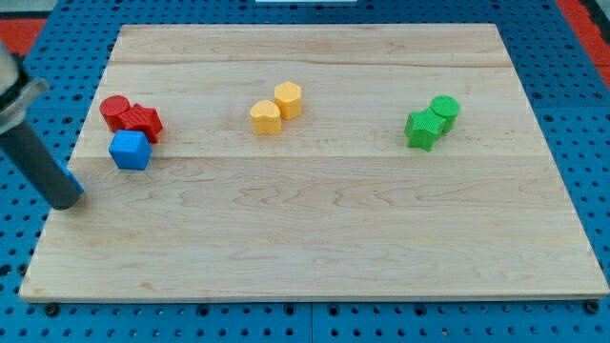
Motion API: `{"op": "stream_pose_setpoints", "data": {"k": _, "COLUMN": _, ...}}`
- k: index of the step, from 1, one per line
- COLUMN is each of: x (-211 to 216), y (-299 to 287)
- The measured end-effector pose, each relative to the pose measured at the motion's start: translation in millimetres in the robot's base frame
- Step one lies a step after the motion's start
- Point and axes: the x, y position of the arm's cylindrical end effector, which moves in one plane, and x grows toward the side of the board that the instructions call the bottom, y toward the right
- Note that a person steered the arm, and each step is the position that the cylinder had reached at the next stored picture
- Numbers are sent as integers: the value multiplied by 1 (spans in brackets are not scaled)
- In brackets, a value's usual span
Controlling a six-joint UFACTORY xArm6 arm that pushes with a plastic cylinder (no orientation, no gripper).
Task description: Point your arm towards center
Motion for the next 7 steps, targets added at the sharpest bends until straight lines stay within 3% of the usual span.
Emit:
{"op": "stream_pose_setpoints", "data": {"k": 2, "x": 14, "y": -38}}
{"op": "stream_pose_setpoints", "data": {"k": 5, "x": -49, "y": -1}}
{"op": "stream_pose_setpoints", "data": {"k": 7, "x": -30, "y": -1}}
